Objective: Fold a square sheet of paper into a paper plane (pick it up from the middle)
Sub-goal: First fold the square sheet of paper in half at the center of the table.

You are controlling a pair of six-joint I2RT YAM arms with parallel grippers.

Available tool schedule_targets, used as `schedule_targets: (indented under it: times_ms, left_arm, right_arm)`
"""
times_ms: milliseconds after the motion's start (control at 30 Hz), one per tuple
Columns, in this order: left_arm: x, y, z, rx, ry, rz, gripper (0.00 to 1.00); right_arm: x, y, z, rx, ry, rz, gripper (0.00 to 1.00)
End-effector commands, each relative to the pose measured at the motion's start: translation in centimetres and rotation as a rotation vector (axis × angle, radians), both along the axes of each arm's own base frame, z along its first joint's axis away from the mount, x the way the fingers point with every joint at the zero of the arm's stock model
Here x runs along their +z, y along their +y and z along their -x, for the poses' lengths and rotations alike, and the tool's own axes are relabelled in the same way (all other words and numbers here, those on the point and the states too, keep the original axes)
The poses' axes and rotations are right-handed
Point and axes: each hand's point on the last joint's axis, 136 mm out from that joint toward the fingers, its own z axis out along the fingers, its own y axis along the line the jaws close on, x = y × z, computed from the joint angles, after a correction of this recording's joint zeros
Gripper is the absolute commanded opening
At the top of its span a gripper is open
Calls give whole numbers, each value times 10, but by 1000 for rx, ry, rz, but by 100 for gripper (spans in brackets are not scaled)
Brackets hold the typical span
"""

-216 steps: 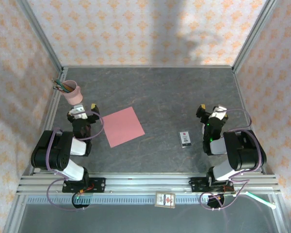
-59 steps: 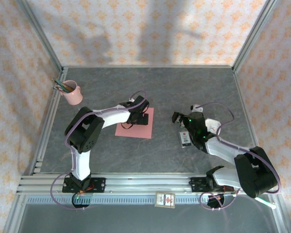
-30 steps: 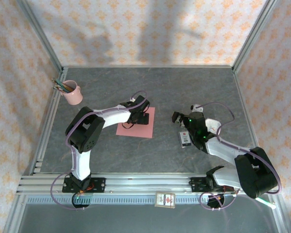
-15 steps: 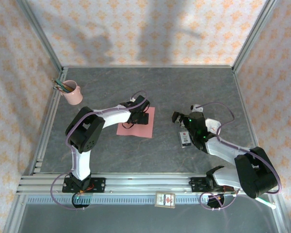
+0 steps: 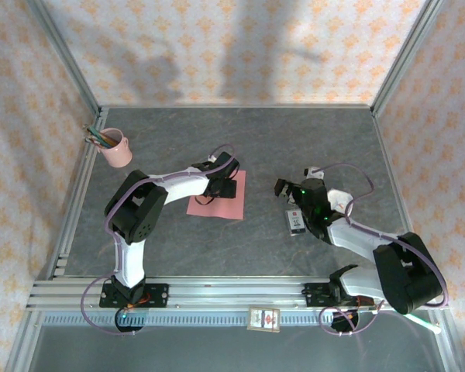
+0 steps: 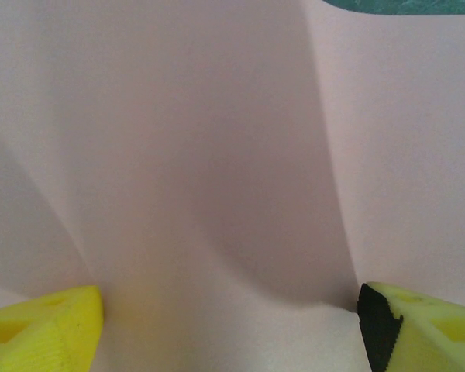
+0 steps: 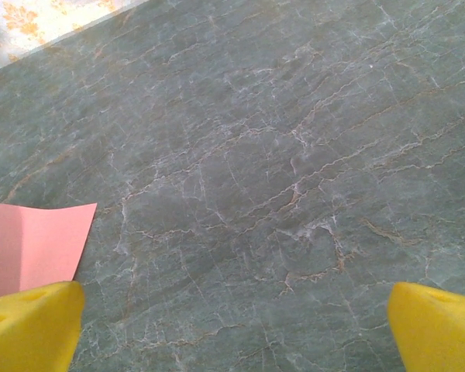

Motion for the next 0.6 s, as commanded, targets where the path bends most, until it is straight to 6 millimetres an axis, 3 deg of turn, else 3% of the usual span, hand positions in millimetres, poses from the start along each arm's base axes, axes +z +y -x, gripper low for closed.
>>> schedule_targets:
  times_ms: [0, 333, 367, 567]
  left_arm:
    - [-6, 3, 3, 5, 34, -9, 81]
    - [12, -8, -5, 1, -36, 77, 63]
    - [24, -10, -6, -1, -65, 102, 60]
    - [39, -25, -7, -25, -111, 218, 45]
  right_arm:
    - [7, -1, -6, -18, -13, 6, 100]
    - [5, -2, -7, -26, -7, 15, 100]
    - [4, -3, -7, -26, -4, 18, 100]
    - [4, -3, -7, -28, -4, 19, 100]
